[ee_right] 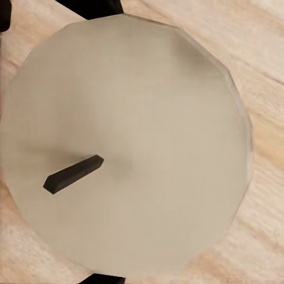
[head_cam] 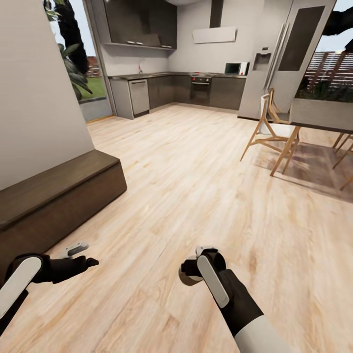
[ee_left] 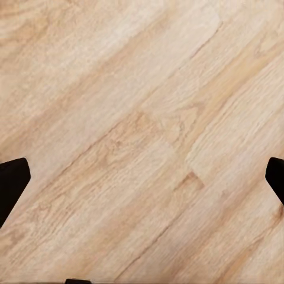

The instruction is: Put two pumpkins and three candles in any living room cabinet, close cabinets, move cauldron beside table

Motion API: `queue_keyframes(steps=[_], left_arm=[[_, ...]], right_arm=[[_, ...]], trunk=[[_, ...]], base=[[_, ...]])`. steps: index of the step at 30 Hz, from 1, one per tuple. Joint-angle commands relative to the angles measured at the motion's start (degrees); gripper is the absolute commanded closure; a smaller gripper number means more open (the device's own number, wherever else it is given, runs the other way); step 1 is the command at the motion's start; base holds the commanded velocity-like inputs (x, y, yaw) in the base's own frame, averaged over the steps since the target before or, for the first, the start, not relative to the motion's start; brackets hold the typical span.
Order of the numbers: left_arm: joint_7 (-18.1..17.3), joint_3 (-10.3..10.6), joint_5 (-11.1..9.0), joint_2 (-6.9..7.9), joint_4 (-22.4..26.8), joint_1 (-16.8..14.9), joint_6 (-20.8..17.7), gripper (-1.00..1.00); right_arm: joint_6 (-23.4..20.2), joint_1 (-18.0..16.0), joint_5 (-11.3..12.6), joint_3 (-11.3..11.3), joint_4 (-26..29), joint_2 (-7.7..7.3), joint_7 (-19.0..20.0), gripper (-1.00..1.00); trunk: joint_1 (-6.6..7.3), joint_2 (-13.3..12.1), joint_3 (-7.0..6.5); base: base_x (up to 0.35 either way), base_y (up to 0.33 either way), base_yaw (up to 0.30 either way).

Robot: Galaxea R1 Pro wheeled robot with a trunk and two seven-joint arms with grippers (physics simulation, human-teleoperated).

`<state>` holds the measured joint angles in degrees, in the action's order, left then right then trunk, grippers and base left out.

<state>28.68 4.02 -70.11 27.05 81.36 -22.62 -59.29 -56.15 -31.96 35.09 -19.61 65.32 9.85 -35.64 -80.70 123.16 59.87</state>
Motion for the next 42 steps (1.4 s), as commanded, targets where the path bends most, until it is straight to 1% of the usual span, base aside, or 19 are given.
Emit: queue_keyframes(steps=[1,11,22,30,32,36,42], left_arm=[[0.59,0.11,-0.6,0.06,0.03,-0.09,-0.03,-1.0],[-0.24,0.31,-0.82,0.02,0.03,-0.07,0.09,-1.0],[-0.29,0.17,-0.82,0.03,0.03,-0.08,0.06,-1.0],[-0.44,0.15,-0.88,0.02,0.03,-0.06,0.04,-1.0],[-1.06,0.18,-0.89,0.02,0.03,-0.06,0.05,-1.0],[-3.5,0.2,-0.83,0.06,0.03,-0.06,0.05,-1.0],[-4.23,0.17,-0.82,0.1,0.03,-0.07,-0.04,-1.0]], right_arm=[[-0.02,-0.03,0.68,-0.15,0.07,-0.01,-0.66,1.0],[-0.08,-0.03,0.68,-0.27,0.07,-0.01,-0.66,1.0],[-0.1,-0.03,0.68,-0.34,0.09,-0.01,-0.66,1.0],[-0.1,-0.03,0.68,-0.34,0.07,0.05,-0.68,1.0],[-0.15,-0.03,0.68,-0.34,0.07,0.04,-0.7,1.0],[-0.17,-0.03,0.68,-0.34,0.07,0.06,-0.74,1.0],[-0.19,-0.03,0.68,-0.38,0.07,0.08,-0.71,1.0]], trunk=[[0.01,0.02,0.05],[0.01,0.02,0.05],[0.01,0.02,0.05],[0.01,0.02,0.05],[0.01,0.02,0.05],[0.01,0.02,0.05],[0.01,0.02,0.05]], base=[[-0.001,0.0,0.283],[-0.009,0.005,0.283],[-0.258,0.138,0.283],[-0.055,0.022,0.283],[-0.137,0.128,0.283],[-0.21,0.224,0.283],[-0.22,0.226,0.283]])
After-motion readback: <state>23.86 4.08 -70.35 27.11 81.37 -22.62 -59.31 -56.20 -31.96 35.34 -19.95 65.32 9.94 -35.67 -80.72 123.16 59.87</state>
